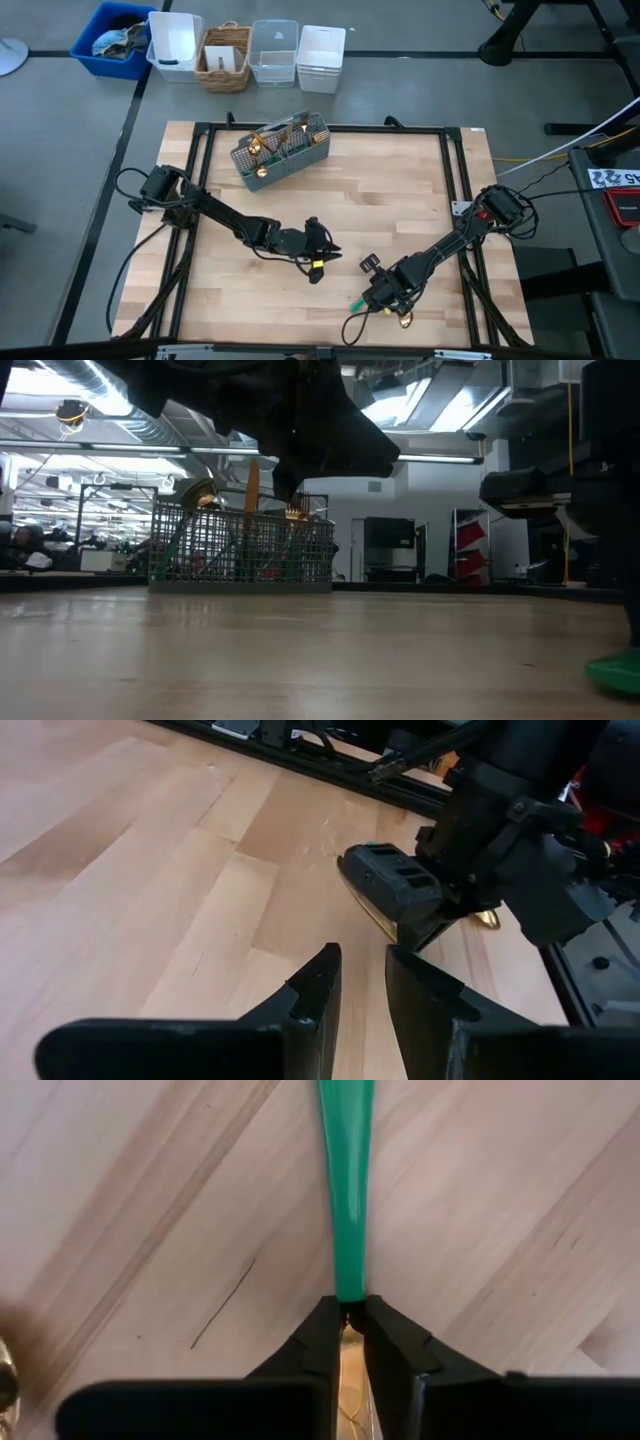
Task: Sort silverware
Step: Put the knife into the middle left section of the silverware holder
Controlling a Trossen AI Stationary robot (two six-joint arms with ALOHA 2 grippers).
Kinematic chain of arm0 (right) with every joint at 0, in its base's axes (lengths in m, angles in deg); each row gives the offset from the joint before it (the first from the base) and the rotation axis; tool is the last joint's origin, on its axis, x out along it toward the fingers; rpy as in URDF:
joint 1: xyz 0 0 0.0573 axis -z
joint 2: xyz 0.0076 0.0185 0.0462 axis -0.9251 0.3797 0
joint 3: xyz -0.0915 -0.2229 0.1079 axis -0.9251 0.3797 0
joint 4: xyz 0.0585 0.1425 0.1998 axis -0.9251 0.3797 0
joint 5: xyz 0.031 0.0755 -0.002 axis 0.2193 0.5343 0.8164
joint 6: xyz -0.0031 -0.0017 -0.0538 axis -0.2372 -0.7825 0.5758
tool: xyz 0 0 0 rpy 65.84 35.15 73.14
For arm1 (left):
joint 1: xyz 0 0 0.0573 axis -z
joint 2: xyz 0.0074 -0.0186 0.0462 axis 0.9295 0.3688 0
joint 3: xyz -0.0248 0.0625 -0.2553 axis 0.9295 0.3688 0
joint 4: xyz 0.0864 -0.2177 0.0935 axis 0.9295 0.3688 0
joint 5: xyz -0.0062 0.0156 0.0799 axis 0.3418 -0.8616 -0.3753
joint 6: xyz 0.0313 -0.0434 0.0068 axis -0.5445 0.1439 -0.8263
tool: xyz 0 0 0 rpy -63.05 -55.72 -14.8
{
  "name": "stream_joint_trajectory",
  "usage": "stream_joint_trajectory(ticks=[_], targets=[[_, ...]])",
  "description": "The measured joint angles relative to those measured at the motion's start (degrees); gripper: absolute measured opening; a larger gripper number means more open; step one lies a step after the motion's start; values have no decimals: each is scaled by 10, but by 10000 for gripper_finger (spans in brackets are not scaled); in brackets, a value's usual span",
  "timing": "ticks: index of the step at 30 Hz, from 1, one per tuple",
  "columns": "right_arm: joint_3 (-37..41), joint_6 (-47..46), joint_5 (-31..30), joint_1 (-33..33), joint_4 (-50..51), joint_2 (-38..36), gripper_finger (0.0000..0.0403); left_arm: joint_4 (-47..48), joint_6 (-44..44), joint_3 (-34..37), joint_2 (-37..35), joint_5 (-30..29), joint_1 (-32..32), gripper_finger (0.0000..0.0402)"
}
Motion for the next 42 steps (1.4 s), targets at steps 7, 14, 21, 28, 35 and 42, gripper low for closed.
stream_joint_trajectory(ticks=[7, 14, 21, 28, 35, 42], targets=[[1, 2, -26, 14, -25, 1, 42, 0, 0, 0, 0, 0, 14, 73], [2, 2, -44, 64, -94, 3, 40, 1, -23, 0, 0, 0, 35, 73], [2, 2, -39, 117, -143, 4, 40, 80, -76, 0, 0, 0, 60, 73], [2, 2, -1, 155, -154, 4, 41, 194, -28, 0, 0, -1, 70, 108], [2, 2, 9, 163, -153, 3, 41, 185, -28, 0, 19, -2, 61, 158], [1, 2, 9, 162, -150, 2, 41, 181, -42, 0, 70, -4, 58, 168]])
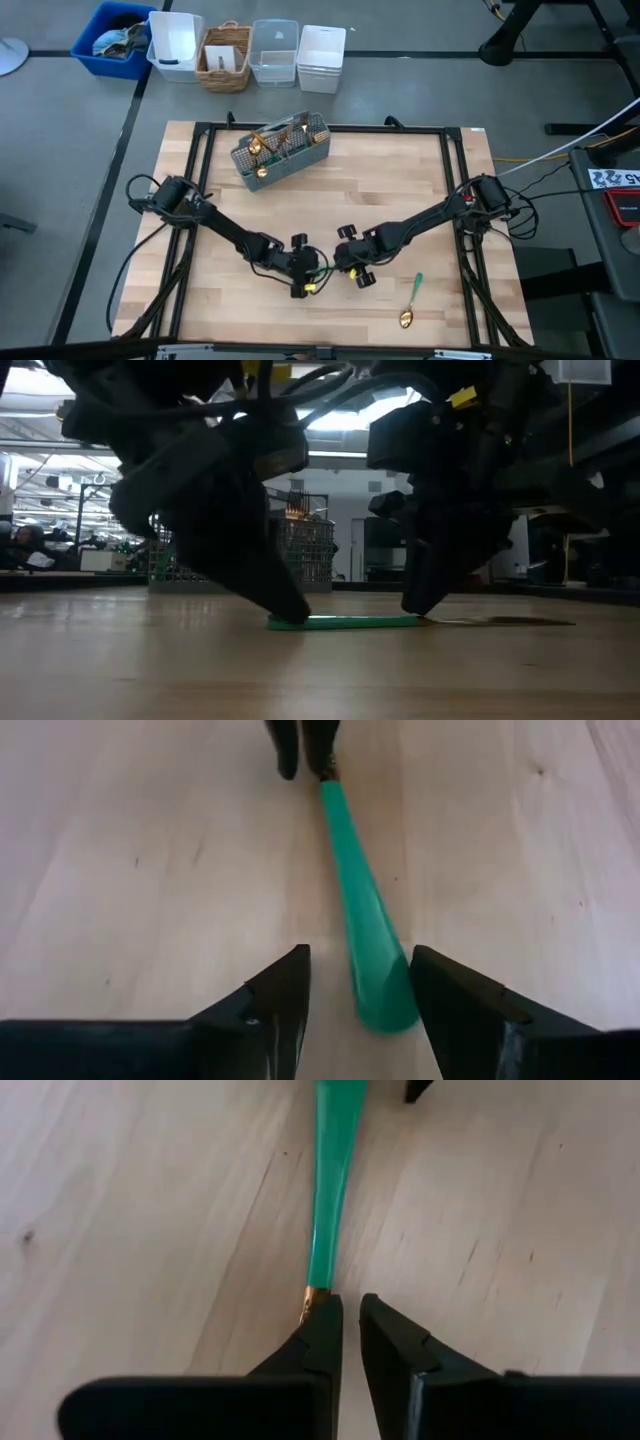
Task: Sort silverware
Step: Put the knife into the middle left section of the silverware holder
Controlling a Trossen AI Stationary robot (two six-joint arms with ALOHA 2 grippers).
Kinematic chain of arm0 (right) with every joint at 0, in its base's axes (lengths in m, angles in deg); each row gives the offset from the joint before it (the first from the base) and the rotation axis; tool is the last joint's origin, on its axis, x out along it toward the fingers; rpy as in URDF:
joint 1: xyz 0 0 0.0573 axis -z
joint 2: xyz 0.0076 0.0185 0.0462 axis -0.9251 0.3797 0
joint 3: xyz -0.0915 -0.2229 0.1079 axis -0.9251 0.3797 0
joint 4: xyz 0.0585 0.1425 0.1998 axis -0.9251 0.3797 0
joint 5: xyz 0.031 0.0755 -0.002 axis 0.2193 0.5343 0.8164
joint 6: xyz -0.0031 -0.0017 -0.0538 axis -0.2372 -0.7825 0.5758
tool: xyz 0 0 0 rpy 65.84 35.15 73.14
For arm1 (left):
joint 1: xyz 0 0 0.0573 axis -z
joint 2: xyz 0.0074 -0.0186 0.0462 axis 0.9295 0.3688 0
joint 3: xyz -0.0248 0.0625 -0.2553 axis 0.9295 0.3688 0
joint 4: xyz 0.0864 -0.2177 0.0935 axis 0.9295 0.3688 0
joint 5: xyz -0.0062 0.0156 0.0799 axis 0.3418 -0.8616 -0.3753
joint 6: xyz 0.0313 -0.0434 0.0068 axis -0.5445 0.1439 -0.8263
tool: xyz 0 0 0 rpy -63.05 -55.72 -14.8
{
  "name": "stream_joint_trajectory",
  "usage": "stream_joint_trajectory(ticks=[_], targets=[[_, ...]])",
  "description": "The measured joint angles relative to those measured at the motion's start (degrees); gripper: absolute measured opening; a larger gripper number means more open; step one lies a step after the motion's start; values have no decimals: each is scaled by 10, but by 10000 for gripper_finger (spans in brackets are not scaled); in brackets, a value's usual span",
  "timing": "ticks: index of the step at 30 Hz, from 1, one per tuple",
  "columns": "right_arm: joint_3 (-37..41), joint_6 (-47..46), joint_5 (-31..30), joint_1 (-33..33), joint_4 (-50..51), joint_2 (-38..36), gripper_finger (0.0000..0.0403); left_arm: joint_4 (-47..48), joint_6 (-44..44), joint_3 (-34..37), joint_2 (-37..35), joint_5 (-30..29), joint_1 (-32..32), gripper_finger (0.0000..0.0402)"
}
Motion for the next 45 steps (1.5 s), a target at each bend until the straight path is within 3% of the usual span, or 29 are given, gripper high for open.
stream_joint_trajectory(ticks=[10, 23, 35, 40, 45], targets=[[0, -1, 11, 0, 0, 0, 42, 1, -15, -3, 20, -23, 8, 164], [-1, -44, 13, 0, -1, -1, 42, 34, -11, -2, 19, -42, 10, 65], [-42, -46, 37, 0, 56, -1, 42, 33, 1, -1, 19, -39, 12, 30], [-47, -72, 37, 0, 65, -2, 42, 28, 0, 0, 19, -39, 17, 31], [-47, -75, 37, 0, 64, -2, 42, -9, -16, 1, 22, -36, 17, 63]])
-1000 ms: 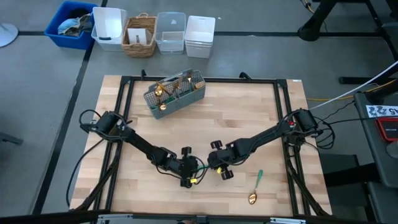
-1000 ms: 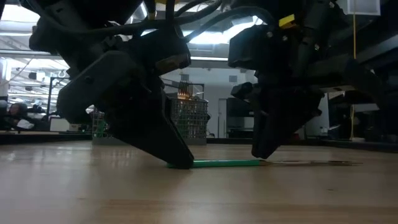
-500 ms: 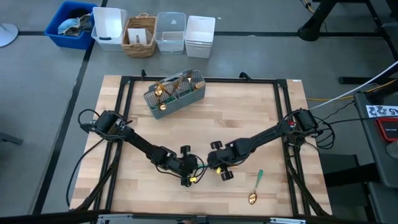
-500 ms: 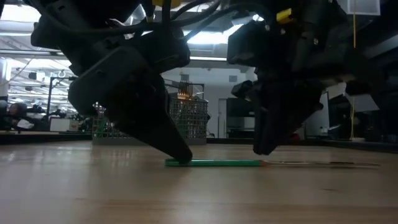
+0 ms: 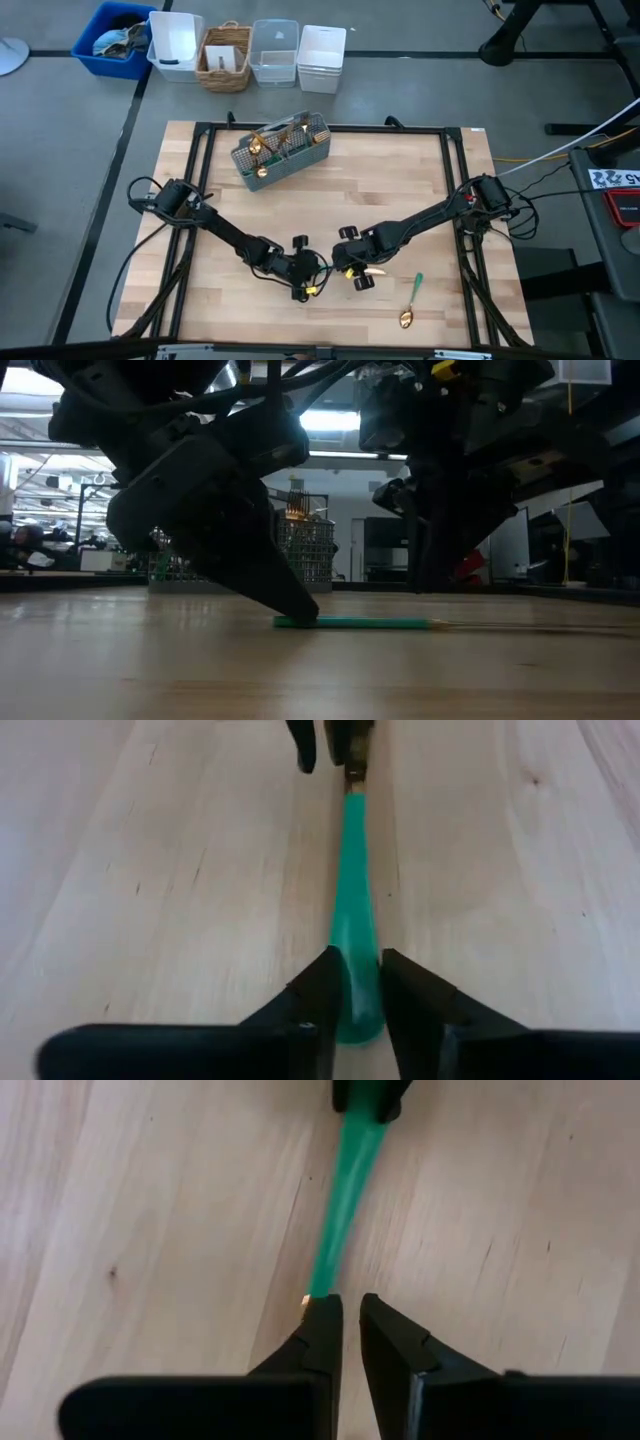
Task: Sort silverware
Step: Put the knife into the middle left section of the silverware holder
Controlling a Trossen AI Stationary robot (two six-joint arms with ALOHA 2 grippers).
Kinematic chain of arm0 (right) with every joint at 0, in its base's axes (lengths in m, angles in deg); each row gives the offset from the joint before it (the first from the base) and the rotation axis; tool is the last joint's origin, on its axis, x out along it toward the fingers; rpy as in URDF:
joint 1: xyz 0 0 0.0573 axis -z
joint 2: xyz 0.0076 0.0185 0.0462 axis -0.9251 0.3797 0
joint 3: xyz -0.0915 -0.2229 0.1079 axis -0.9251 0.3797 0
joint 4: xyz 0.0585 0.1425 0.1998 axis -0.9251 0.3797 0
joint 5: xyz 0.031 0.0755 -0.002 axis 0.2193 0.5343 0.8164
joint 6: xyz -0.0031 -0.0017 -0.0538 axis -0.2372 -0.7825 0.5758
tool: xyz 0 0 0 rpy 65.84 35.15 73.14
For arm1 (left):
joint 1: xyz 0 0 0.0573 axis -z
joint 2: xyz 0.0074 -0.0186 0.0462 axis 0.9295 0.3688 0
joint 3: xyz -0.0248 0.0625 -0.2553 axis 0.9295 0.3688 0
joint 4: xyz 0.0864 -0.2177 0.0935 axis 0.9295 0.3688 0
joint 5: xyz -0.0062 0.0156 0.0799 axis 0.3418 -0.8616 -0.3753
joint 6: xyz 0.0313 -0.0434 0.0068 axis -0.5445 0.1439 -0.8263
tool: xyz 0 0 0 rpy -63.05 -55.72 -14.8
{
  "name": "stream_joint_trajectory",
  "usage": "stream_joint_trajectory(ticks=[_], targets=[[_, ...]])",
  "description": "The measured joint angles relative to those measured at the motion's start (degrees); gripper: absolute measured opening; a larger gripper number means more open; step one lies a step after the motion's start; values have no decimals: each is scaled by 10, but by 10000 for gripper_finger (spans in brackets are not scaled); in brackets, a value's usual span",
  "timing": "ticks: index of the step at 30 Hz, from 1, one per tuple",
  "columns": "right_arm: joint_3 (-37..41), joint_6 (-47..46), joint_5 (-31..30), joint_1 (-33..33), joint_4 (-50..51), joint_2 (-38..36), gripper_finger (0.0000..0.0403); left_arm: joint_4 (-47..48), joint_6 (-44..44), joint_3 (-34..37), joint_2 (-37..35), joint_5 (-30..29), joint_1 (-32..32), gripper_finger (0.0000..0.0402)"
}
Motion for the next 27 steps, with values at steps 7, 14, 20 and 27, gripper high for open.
stream_joint_trajectory(ticks=[7, 14, 20, 27], targets=[[0, 0, 0, 0, 1, 0, 42, -18, -19, 1, 2, 5, 0, 128], [0, 0, 0, 0, 5, 0, 68, -17, -45, 0, 2, -5, 0, 147], [0, -1, 4, 0, 6, 0, 133, 12, -17, -2, 2, 14, -5, 139], [0, -1, 4, 0, 10, 0, 169, 13, -10, -2, 3, 27, -1, 101]])
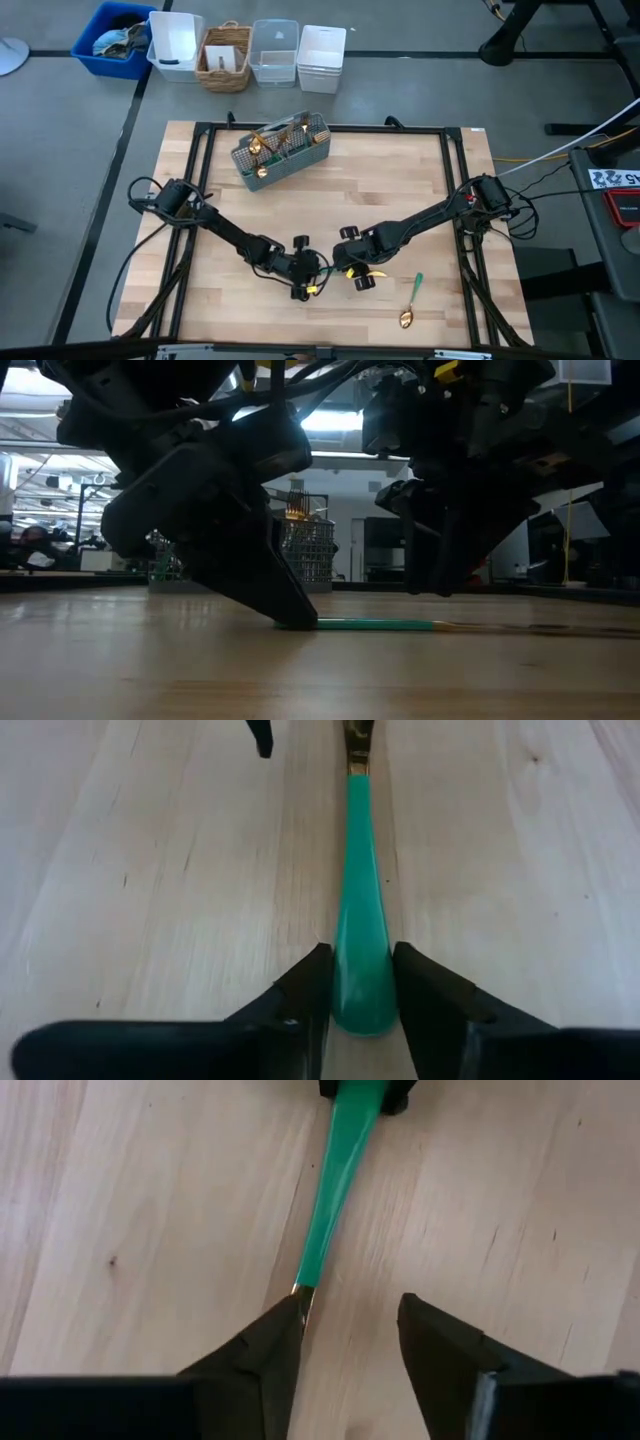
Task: Sort silverware
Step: Put the knife into the middle left section of the silverware holder
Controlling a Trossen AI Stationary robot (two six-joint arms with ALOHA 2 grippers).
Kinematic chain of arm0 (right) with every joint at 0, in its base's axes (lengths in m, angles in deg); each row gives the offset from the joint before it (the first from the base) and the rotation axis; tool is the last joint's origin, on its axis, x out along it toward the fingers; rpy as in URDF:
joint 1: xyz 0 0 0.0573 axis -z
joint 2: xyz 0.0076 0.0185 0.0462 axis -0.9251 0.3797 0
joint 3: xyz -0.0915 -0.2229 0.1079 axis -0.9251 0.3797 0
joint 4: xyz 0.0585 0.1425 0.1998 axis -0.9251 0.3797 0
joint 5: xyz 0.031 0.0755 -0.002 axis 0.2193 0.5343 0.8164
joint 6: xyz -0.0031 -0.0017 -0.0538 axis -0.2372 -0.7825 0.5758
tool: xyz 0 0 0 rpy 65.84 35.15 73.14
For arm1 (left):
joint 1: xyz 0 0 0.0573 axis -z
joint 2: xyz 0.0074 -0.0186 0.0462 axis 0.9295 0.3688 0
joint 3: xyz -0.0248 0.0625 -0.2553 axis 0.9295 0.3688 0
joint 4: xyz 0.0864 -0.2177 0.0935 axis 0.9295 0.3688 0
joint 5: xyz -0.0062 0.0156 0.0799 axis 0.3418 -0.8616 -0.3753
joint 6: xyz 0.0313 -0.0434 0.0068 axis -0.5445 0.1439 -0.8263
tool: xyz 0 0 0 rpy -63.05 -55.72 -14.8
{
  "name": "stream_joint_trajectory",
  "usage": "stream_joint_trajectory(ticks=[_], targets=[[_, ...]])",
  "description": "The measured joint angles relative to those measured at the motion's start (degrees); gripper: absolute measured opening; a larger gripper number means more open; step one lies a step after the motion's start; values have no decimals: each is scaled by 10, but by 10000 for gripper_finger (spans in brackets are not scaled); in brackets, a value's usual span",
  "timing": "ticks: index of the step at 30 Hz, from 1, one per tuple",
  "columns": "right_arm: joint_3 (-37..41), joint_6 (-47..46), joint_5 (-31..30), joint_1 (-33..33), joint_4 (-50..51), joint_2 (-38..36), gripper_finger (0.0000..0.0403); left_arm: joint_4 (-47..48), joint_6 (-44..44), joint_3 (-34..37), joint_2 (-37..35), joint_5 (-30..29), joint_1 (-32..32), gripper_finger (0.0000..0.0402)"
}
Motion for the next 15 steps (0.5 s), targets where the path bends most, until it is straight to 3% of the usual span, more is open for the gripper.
stream_joint_trajectory(ticks=[5, 15], targets=[[0, 0, 0, 0, 0, 0, 172, 3, 29, 1, 0, 4, -2, 75], [0, -35, 9, 0, -1, 0, 172, 2, 89, 1, 0, -14, -1, 64]])
